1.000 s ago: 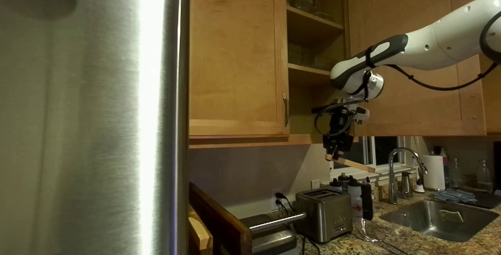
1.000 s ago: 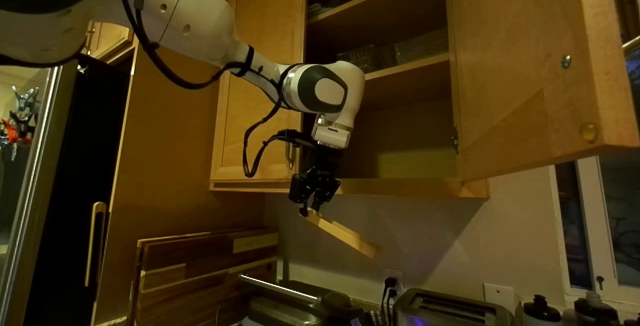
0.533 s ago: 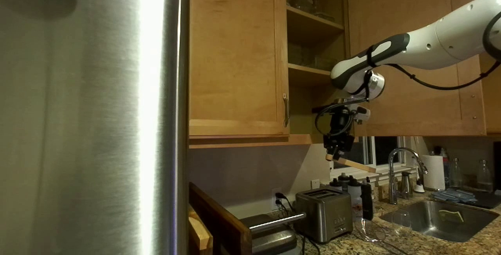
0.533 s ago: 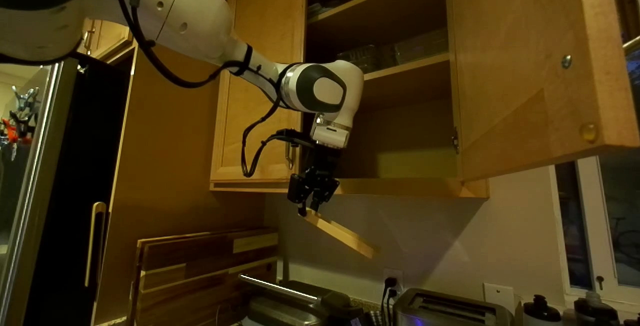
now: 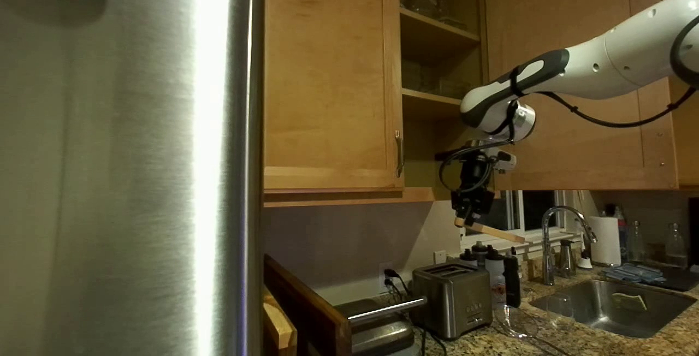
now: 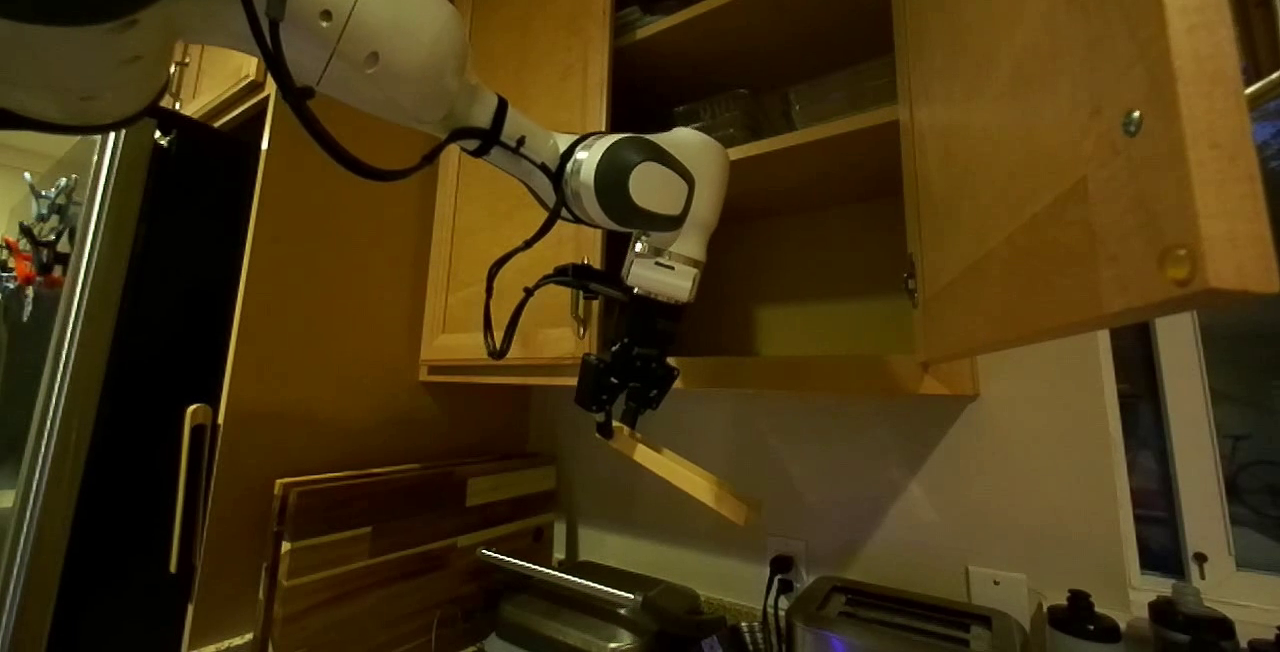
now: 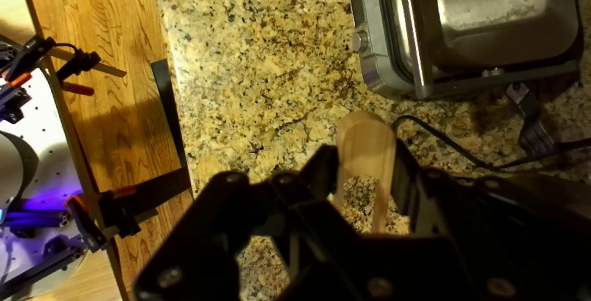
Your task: Remove the wooden tongs from the cabinet on top of the toaster, put them on the fridge and close the cabinet
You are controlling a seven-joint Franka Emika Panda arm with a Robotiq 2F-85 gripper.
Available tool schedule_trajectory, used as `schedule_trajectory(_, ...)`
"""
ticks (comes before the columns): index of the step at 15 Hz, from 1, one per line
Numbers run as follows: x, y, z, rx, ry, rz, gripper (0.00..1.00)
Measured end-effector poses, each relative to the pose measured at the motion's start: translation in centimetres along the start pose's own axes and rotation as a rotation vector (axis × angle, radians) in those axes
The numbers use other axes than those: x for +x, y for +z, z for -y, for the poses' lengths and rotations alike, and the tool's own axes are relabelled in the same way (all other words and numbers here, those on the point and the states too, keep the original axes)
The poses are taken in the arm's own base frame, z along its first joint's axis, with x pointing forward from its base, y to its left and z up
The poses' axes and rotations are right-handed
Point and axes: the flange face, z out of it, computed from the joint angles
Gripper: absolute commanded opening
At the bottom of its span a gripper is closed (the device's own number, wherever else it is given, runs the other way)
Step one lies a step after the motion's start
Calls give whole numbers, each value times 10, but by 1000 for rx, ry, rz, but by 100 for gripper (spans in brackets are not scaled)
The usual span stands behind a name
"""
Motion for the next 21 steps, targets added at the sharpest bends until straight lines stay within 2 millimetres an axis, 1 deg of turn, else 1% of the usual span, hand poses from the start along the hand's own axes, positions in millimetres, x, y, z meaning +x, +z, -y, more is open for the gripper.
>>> schedule_trajectory(4, 7, 6, -8, -31, 1, 7, 13)
schedule_trajectory(7, 10, 18, -23, -68, -6, 40, 13)
schedule_trajectory(9, 5, 27, -35, -86, -26, 79, 13)
schedule_trajectory(10, -1, 31, -42, -94, -40, 95, 13)
schedule_trajectory(14, -39, 44, -71, -124, -110, 145, 13)
schedule_trajectory(18, -85, 48, -99, -137, -190, 180, 13)
schedule_trajectory(21, -121, 51, -114, -141, -250, 198, 13)
